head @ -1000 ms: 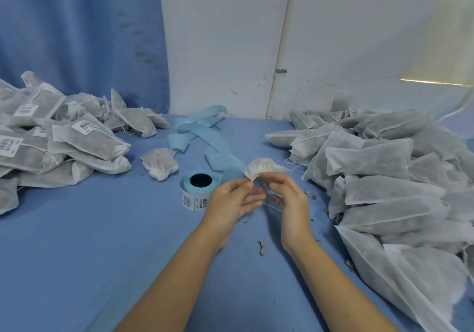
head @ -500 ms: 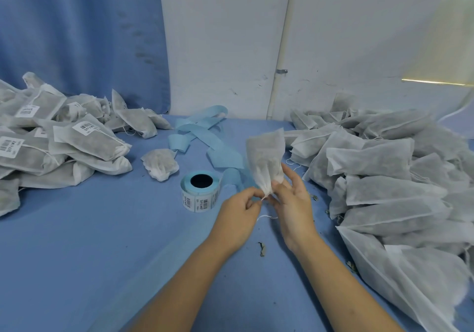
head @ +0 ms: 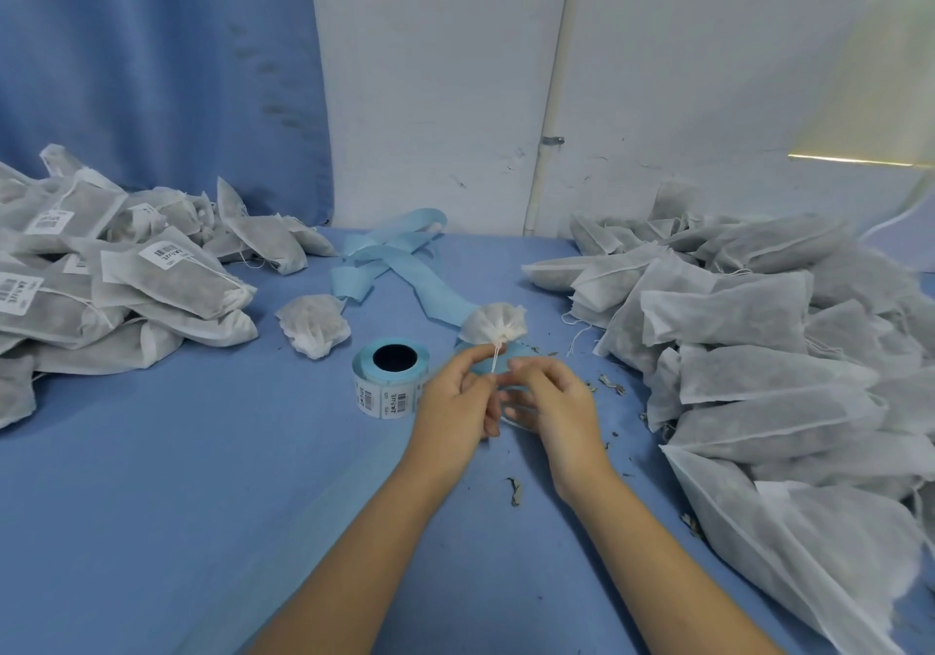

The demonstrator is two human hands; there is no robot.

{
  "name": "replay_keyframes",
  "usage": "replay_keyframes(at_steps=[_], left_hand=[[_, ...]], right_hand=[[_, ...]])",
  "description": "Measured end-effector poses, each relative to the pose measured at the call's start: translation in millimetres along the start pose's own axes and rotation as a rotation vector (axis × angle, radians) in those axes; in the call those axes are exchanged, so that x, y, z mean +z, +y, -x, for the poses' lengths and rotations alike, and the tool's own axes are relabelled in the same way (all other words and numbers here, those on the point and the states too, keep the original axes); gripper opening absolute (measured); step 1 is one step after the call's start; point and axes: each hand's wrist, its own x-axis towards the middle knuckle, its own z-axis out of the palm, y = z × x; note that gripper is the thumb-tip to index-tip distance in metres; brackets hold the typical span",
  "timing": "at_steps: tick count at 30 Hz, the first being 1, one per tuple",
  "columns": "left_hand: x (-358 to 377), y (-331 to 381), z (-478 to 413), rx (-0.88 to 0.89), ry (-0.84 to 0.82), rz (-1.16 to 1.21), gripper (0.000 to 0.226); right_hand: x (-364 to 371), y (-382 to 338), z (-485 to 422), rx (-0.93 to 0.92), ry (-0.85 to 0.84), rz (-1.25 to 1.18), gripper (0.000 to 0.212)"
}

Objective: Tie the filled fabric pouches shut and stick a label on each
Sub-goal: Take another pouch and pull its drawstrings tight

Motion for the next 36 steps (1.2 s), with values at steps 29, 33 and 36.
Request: replay_keyframes(at_steps=[29,33,36], left_hand=[[-2,-5,1,0.062,0.077,-0.408,0.010],[0,-5,2,0.208,0.083,-0.714,0.015],[-2,0,3,0.260,0.080,-0.979,0.023]], right_hand=[[-4,-3,-7,0.133,-0.025,-0.049,0.015],[-4,-3,-7,-0.043,0.054,0.299,0.024],[-5,-5,-6,-0.193,0.054,0.582,0.018]])
